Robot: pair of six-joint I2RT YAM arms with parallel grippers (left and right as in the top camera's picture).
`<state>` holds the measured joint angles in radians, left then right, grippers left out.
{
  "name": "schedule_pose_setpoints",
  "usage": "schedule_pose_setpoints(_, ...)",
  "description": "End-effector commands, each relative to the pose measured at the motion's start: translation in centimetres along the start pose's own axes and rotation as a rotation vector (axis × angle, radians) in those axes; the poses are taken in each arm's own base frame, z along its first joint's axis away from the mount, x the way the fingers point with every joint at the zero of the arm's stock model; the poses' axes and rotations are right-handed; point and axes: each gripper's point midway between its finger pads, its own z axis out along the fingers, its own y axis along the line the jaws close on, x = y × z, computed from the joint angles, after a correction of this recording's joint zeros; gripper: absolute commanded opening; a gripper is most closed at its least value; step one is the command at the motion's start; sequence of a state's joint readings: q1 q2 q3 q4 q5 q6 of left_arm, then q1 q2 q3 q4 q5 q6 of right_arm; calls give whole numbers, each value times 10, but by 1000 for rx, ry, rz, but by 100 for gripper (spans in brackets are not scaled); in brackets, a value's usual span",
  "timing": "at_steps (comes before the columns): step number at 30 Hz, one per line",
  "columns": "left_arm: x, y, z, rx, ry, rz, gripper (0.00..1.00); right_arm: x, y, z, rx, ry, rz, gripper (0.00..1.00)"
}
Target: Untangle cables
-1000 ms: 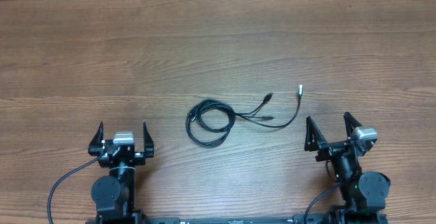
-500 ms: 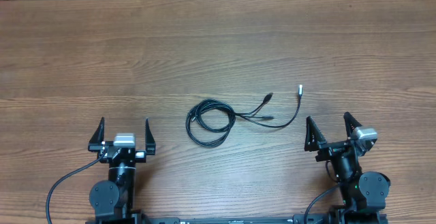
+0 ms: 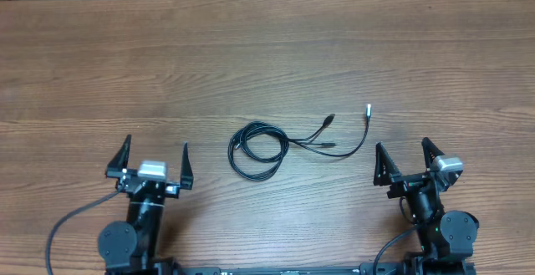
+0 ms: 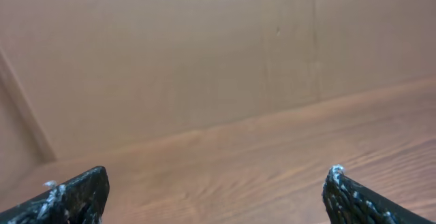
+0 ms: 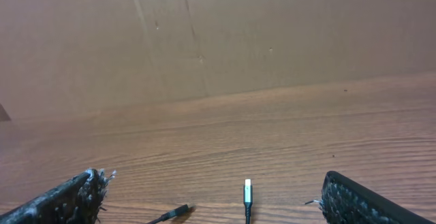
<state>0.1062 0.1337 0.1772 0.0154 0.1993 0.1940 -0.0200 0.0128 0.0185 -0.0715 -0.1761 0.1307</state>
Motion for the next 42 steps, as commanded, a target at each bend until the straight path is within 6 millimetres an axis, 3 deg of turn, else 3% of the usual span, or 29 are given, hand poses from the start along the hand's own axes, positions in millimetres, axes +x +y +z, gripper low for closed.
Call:
schedule_pose_setpoints(1,-27,-2,8,53,-2,0,99,1,-2,0,5,-6,-3,100)
schedule_pose_setpoints(16,-113,-30,70,393,190,-88,100,1,-2,0,5,-6,-3,100)
schedule_pose_setpoints(20,-127,-45,87,466,266,-76,100,1,-2,0,5,-6,-3,100)
schedule_pose_setpoints(28,-121,-79,118,547,501,-68,100,1,-2,0,5,-6,-3,100)
schedule_pose_setpoints(36,-94,-107,127,648,608,-142,100,1,-2,0,5,-6,-3,100)
schedule_pose_setpoints(42,-75,-113,142,641,665,-200,99,1,-2,0,5,-6,-3,100)
